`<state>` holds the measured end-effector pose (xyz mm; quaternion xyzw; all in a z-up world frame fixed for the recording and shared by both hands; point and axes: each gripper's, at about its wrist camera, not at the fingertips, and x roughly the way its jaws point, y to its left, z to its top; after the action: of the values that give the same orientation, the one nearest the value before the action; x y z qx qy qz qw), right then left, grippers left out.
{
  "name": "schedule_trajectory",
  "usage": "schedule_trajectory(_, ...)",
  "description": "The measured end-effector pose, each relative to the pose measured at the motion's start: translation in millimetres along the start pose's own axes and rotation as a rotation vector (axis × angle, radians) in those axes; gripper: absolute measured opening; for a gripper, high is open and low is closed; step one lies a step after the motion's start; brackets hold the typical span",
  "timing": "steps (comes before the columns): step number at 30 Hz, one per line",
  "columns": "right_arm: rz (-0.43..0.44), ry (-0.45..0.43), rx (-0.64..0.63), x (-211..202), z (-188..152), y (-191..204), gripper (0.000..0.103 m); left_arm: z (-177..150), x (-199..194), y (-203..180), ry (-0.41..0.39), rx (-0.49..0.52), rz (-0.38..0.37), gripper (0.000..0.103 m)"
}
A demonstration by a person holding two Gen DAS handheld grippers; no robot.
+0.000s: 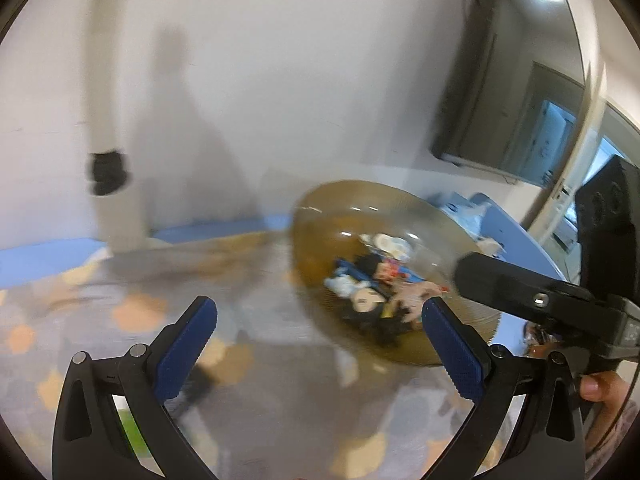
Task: Organize rigid objects
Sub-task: 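Move both open grippers back to the remaining items on the cloth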
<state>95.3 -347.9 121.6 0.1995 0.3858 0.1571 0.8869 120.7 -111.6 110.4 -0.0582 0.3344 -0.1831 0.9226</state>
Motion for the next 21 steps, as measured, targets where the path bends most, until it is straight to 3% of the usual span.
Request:
schedule_trajectory(8, 0.064, 0.010, -0.079, 23.7, -14.7, 68.3, 0.103, -15.3, -40.1, 84.7, -0.010, -0.096, 0.177, 0.102)
schedule_trajectory(11, 0.034, 0.013, -0.131, 41.5, -29.4, 92.7, 0.103, -27.9, -43.9, 113.4, 0.017, -0.102, 0.269, 0.102)
schedule_trajectory(14, 0.005, 0.022, -0.200, 60.0, -50.5, 114.0, 0.103, -41.8, -39.6, 132.7, 0.045, -0.141, 0.272, 0.102)
schedule_trajectory(21, -0.040, 0.194, -0.335, 117.0, -99.7, 135.7, 0.103, -77.0, -30.0, 150.3, 0.086, -0.204, 0.189, 0.102)
